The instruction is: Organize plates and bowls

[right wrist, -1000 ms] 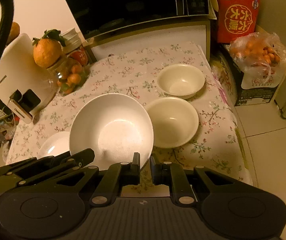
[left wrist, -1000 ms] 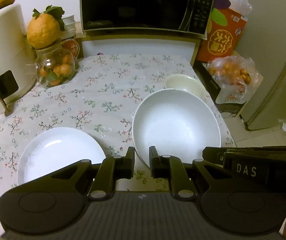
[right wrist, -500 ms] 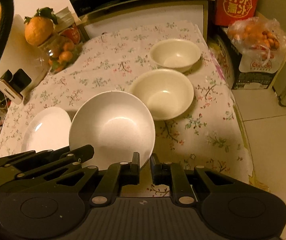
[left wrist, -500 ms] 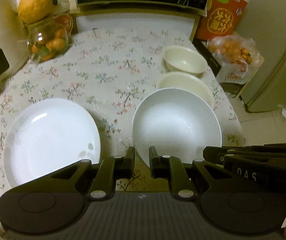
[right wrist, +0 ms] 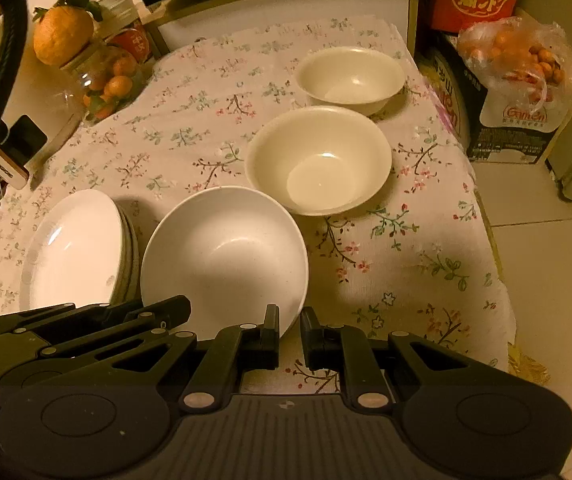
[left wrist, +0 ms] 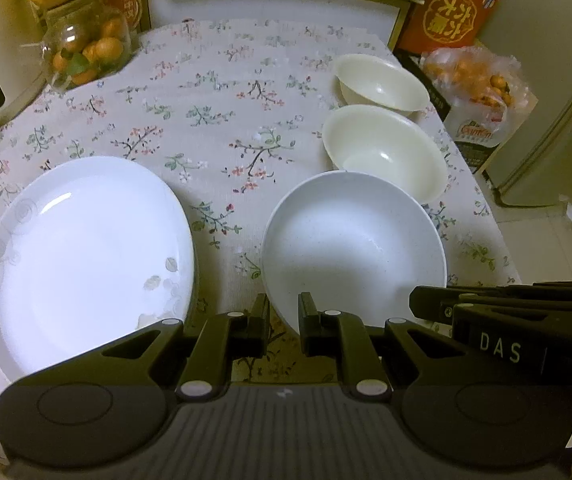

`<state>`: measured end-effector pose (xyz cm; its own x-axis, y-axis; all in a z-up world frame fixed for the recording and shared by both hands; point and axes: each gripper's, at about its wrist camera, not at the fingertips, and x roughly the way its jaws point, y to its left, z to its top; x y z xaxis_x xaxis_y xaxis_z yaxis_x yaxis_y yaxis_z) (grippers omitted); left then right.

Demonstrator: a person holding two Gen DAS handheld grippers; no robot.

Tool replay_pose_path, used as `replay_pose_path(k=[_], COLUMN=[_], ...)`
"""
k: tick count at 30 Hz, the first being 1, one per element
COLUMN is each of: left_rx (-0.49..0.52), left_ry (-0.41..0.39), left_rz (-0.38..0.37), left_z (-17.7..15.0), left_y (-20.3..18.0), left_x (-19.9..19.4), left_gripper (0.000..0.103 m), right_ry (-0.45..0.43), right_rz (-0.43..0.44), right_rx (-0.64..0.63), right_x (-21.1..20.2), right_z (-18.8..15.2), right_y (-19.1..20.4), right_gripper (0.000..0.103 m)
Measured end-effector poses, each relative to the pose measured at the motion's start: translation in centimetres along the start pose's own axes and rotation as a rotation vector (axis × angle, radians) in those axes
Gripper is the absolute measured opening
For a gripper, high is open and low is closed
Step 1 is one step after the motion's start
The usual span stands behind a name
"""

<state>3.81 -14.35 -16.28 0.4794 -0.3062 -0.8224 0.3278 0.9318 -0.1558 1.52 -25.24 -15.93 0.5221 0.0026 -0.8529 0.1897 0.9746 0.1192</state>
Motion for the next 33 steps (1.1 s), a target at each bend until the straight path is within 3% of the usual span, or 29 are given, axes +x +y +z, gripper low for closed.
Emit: replay_pose_path(k=[13, 33], left_rx=[-0.004, -0.007], left_ry=[0.015, 0.005], left_rz=[-0.014, -0.021], left_z=[-0.02, 0.59], left_y=[0.24, 0.9], left_x=[0.76, 0.51], left_gripper=[0.014, 0.027], right_ry=[0.024, 0.028], right_rz=[-0.01, 0.015], right_rx=[0.014, 0.056], right_x=[0.97, 0.95], right_z=[-0.01, 0.47], right_y=[-0.03, -0.57], right_gripper=[0.011, 0.014])
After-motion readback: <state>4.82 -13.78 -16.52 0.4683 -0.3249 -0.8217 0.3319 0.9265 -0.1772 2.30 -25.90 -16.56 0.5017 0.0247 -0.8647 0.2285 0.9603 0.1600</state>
